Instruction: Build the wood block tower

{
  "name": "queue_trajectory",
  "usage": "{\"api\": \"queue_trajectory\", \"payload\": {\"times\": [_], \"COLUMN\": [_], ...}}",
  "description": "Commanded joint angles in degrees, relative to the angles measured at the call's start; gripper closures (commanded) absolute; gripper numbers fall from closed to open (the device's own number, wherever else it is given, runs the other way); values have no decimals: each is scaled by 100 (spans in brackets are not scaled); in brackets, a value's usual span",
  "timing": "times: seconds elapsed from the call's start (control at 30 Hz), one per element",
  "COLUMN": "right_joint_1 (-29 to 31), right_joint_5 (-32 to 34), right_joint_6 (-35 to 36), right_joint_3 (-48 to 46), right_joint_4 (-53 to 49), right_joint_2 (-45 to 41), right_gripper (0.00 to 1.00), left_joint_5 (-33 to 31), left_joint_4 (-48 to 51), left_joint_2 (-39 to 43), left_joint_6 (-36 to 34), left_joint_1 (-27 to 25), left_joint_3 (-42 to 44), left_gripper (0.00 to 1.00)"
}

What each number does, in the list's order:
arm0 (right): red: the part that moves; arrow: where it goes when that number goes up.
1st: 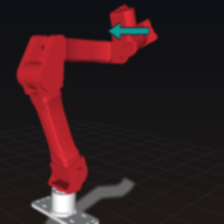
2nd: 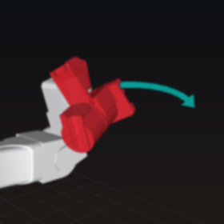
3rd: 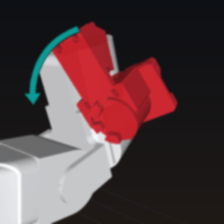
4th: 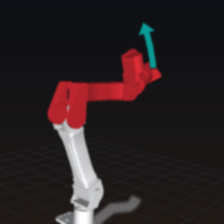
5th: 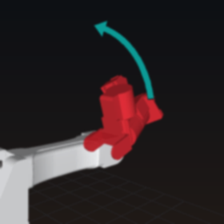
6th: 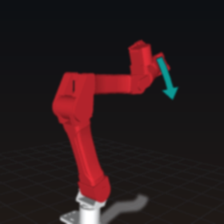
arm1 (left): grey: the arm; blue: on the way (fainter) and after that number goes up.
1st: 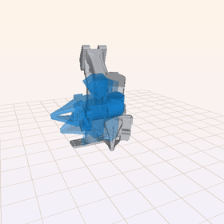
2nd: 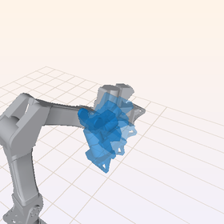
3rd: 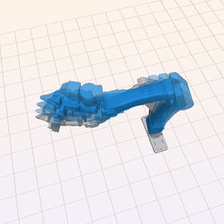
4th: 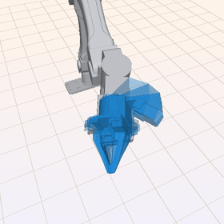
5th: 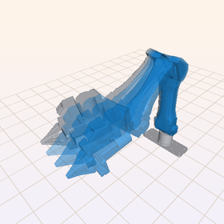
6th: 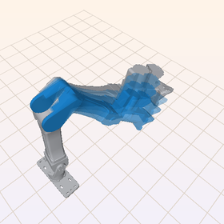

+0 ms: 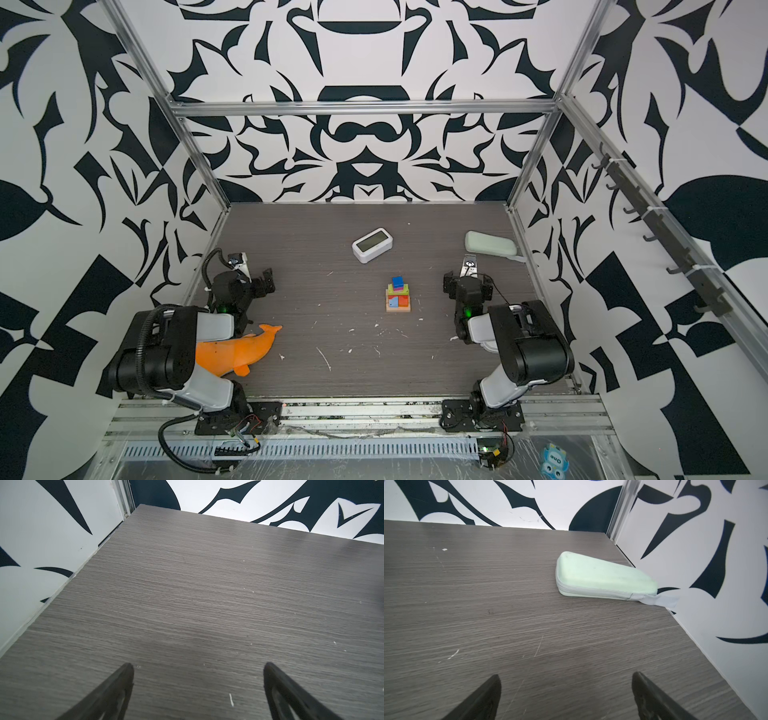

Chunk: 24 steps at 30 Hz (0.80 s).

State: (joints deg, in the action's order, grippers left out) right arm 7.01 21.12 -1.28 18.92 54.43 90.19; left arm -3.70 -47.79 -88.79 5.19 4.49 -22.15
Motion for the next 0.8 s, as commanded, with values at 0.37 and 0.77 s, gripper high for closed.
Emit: {"api": "queue_trajectory", "payload": {"times": [0.37, 0.77], "right_joint_1": [-6, -4], "right_joint_5": [-205, -205], "right_joint_6": [56, 49], "right_joint_3": [60, 64], "right_joint_4": [6, 4], "right_joint_2": [-88, -79], "right_gripper": [0, 0], "left_joint_5": [-43, -43], "left_joint_4": [-194, -196], "left_joint_2": [19, 20], "left_joint_6": [67, 70], "left_joint_1": [25, 25], "left_joint_3": [-20, -17], "left_gripper": [1, 0]}}
